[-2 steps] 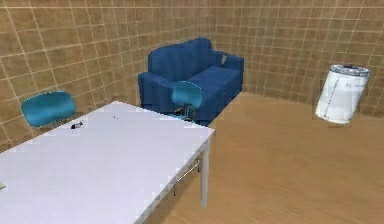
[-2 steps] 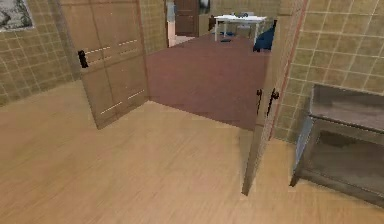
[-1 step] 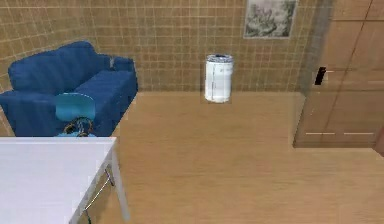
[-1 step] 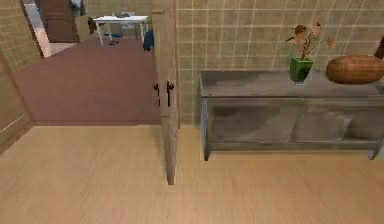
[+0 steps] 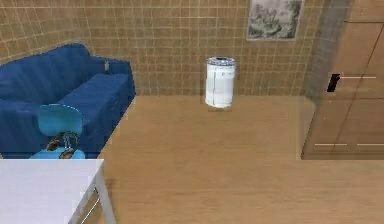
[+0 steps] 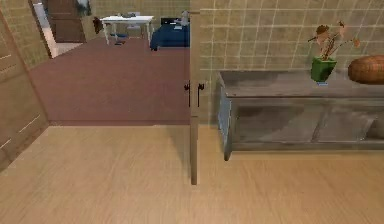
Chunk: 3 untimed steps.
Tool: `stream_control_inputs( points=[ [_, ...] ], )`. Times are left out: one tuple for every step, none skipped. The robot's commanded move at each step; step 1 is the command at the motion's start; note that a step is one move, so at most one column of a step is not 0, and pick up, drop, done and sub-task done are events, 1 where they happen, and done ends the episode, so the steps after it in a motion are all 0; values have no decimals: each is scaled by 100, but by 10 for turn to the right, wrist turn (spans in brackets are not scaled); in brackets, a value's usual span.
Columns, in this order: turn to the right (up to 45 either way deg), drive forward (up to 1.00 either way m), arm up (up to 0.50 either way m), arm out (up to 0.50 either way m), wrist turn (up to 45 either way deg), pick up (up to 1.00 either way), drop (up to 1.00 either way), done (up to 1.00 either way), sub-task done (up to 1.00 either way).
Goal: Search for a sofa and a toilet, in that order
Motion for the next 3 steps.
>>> stream_control_inputs(
  points=[
    [450,0,0,0,0,0,0,0,0],
    [420,0,0,0,0,0,0,0,0],
    [0,5,0,0,0,0,0,0,0]
  ],
)
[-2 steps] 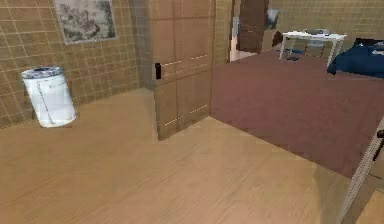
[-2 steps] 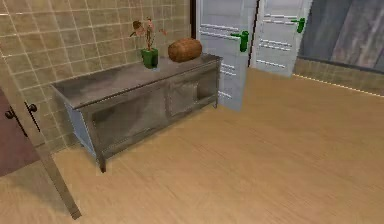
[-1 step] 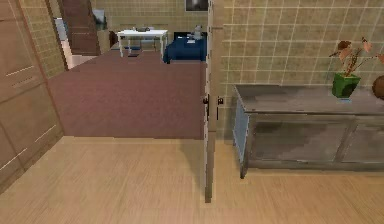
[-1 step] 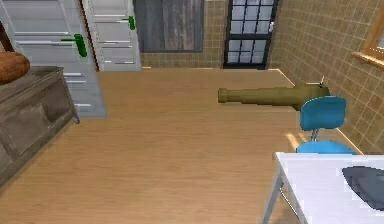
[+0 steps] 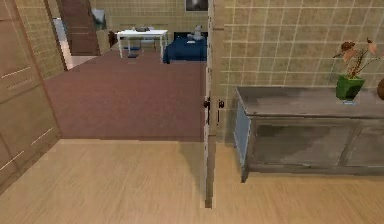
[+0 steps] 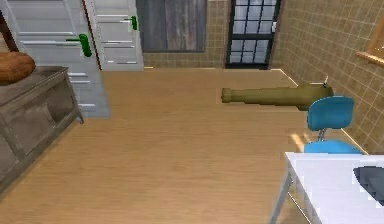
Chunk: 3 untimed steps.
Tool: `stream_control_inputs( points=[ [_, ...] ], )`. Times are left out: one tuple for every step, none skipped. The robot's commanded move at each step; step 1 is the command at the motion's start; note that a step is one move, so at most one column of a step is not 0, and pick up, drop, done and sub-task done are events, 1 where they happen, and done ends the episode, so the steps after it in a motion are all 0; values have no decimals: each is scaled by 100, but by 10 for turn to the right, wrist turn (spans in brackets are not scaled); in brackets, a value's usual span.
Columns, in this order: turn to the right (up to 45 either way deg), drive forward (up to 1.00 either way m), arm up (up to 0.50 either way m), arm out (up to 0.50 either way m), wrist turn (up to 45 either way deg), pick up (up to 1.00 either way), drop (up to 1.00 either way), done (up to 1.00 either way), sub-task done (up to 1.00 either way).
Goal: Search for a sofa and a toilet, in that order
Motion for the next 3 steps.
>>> stream_control_inputs(
  points=[
    [-450,0,0,0,0,0,0,0,0],
    [-420,0,0,0,0,0,0,0,0],
    [0,100,0,0,0,0,0,0,0]
  ],
)
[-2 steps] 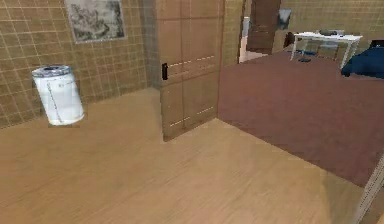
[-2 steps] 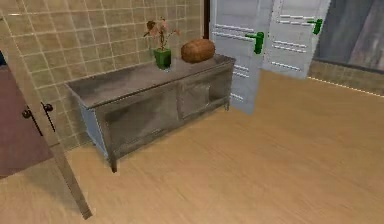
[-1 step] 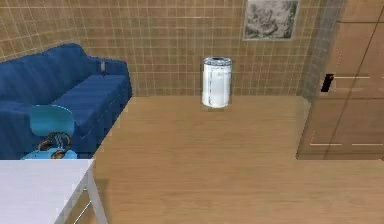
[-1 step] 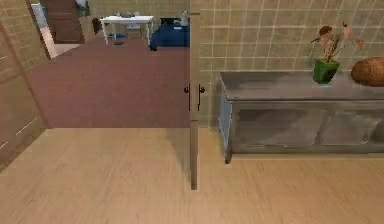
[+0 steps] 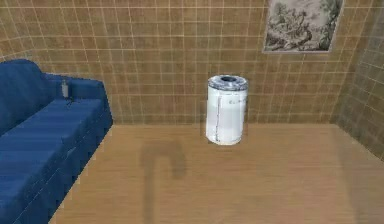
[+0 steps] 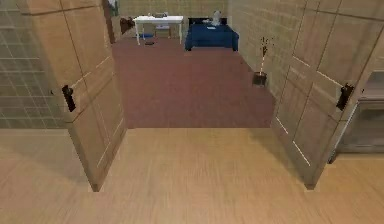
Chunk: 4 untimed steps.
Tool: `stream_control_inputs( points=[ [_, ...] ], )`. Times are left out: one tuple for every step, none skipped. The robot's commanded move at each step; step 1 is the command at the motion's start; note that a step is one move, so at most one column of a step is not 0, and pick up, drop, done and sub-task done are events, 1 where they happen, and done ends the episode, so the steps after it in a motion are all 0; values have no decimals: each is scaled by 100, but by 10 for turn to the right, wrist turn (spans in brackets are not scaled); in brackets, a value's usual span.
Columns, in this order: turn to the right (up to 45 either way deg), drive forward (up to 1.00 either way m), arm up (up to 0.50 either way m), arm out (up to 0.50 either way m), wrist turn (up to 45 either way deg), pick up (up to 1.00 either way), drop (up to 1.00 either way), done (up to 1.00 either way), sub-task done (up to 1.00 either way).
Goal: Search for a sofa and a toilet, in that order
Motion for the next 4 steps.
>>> stream_control_inputs(
  points=[
    [-330,0,0,0,0,0,0,0,0],
    [0,30,0,0,0,0,0,0,0],
    [-120,0,0,0,0,0,0,0,0],
    [0,0,0,0,0,0,0,0,100]
  ],
)
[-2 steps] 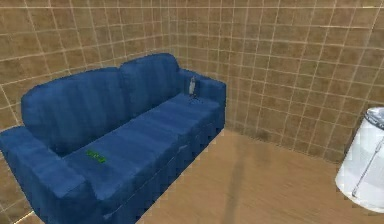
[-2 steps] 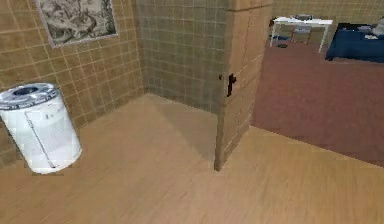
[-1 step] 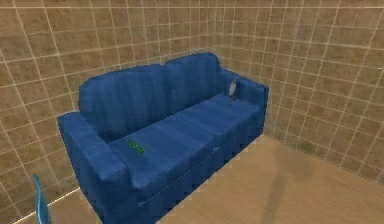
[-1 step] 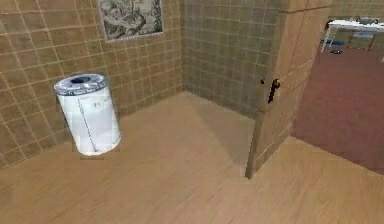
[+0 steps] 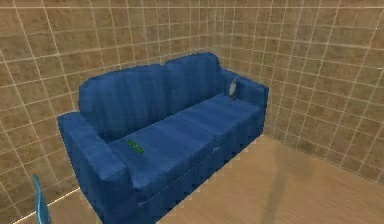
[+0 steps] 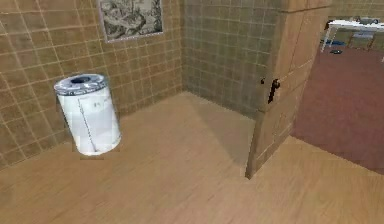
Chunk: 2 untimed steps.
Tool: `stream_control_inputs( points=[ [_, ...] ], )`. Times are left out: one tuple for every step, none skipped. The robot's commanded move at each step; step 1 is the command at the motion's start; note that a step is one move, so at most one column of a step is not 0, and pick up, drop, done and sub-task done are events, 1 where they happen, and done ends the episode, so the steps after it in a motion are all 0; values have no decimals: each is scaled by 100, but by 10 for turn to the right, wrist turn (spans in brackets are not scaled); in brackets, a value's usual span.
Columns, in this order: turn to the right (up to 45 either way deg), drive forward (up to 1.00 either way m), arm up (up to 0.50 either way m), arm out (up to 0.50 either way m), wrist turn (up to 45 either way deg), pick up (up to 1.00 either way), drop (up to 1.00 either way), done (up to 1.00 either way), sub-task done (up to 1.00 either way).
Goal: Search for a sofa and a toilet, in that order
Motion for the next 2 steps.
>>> stream_control_inputs(
  points=[
    [450,0,0,0,0,0,0,0,0],
    [450,0,0,0,0,0,0,0,0]
  ],
)
